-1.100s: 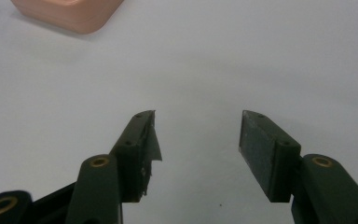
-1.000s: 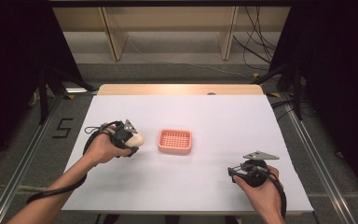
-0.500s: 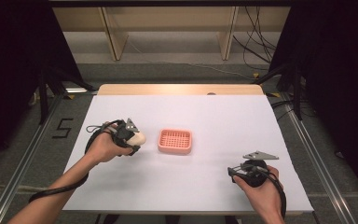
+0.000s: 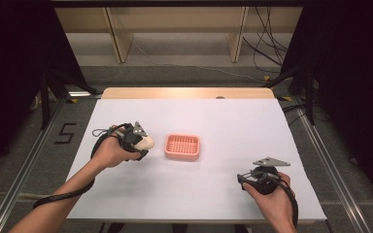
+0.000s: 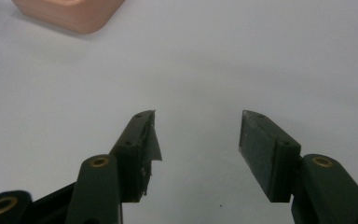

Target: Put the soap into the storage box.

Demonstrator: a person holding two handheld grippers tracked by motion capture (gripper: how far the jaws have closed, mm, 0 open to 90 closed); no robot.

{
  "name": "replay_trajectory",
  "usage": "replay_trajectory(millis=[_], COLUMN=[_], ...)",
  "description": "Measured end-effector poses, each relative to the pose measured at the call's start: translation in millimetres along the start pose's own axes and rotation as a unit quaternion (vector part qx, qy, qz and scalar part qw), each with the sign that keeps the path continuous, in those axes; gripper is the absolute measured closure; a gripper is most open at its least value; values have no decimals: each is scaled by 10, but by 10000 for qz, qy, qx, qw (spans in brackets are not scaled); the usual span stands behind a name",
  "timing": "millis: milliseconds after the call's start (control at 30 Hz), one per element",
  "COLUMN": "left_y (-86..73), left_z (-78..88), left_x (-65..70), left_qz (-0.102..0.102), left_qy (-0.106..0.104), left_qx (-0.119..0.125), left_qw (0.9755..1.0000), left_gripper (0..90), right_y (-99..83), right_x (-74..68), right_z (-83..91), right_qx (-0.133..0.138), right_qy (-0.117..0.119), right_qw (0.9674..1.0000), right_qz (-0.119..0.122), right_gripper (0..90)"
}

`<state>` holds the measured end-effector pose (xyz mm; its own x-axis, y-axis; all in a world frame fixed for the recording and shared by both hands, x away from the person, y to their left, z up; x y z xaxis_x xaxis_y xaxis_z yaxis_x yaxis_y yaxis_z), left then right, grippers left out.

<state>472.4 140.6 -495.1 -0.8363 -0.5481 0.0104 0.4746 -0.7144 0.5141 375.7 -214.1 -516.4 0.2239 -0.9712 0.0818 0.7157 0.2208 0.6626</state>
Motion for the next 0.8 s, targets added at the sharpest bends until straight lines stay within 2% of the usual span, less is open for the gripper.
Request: replay_trajectory(millis=[67, 100, 133, 167, 267, 300, 367, 500, 533, 800], left_y=[4, -5, 4, 25, 30, 21, 48, 58, 71, 133], left_z=[3, 17, 8, -10, -13, -1, -23, -19, -32, -28], left_x=[1, -9, -7, 3, 4, 0, 10, 6, 14, 13], left_qz=[4, -95, -80, 25, -2, -45, 12, -77, -2, -71], left_qy=[-1, -7, -2, 9, -23, -29, -10, -23, -30, -10], left_qx=[-32, -145, -83, 49, 2, -99, 62, 0, 72, 120], left_qw=[10000, 9999, 9999, 10000, 10000, 9999, 10000, 10000, 10000, 9999], left_gripper=[495, 495, 495, 495, 495, 495, 495, 495, 495, 495], right_y=[-1, -1, -1, -1, 0, -15, -12, -11, -11, -10], right_x=[0, -1, -2, -2, -2, -33, -32, -28, -28, -27], right_z=[0, 0, -1, -1, 1, 18, 15, 15, 15, 13], right_qx=[0, -2, -1, 1, 4, -106, -88, -80, -79, -79], right_qy=[-1, 4, 10, 11, 10, 11, 15, 8, 9, 3], right_qw=[10000, 10000, 10000, 10000, 10000, 9998, 9998, 9999, 9999, 9999], right_qz=[0, 1, 5, 6, 10, -173, -155, -140, -139, -142], right_gripper=[462, 462, 462, 462, 462, 462, 462, 462, 462, 462])
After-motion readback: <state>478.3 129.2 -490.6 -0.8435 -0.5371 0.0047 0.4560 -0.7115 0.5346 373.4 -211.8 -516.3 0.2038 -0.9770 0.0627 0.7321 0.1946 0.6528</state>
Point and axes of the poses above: each handheld gripper's, and its own axes: z roughly backward along the jaws, y roughly out of its top, x roughly to its right, the point moved 9 cm from there along -z, roughly forward along the jaws, and after that the axes turned 13 degrees about -y, right-handed, at the moved point
